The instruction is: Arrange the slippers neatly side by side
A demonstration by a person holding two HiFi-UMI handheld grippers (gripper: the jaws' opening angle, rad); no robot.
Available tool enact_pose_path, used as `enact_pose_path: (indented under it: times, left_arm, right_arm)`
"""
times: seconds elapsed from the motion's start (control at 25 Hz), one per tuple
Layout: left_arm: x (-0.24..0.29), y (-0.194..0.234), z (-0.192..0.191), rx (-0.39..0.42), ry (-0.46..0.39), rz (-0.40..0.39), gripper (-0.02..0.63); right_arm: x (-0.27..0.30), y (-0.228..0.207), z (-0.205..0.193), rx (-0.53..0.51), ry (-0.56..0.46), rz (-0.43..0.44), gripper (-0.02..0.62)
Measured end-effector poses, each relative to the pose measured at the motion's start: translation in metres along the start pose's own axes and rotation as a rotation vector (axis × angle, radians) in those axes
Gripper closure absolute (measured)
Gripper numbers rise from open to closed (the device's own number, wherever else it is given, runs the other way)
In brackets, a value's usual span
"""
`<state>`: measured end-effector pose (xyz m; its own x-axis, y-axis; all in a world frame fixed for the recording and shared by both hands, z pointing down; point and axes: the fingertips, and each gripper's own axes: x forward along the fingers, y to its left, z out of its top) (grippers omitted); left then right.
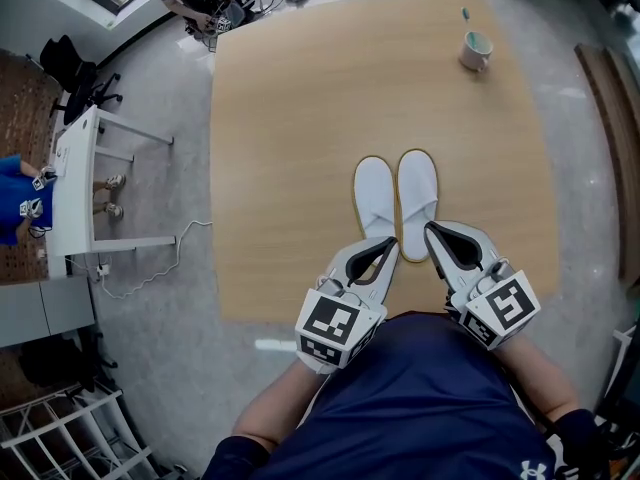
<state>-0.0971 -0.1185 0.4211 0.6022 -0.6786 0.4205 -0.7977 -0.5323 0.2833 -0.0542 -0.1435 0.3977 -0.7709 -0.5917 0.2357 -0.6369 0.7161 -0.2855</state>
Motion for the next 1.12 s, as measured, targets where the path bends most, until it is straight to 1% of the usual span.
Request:
enact_pose_path:
  times: [0.16,0.52,0.72,0.92,1.12]
  left_arm:
    - [0.0,-0.0044,-0.003,-0.014,0.012,-0.015,0.601]
    - [0.0008,-0.0024,-0.0057,-0.016,0.034,-0.018,0.601]
    - [0.0027,-0.0019,-0.0056,-0.01,0.03,-0.025,0.601]
    - [0.0014,0.0035,-0.0092,0.01,0.035,-0.004,0.601]
    - [0.0027,-0.0007,-0.0074,-0.008,0.043,-0.018,0.601]
  right_arm:
    - [-0.0007,0.0035,0.0013,-0.02,-0.011,0.0,0.584]
    - [0.001,0.0045,-0.0009,-0.018,0.001,-0.002,0.584]
    - [0.0024,0.0034,0.0023,-0.021,-0.003,-0.001,0.584]
    - [0.0011,0.0023,0.001,-0.008,0.002,-0.019,0.584]
    - [-0.0001,0.001,0.0005,-0.021,-0.002,-0.01,0.584]
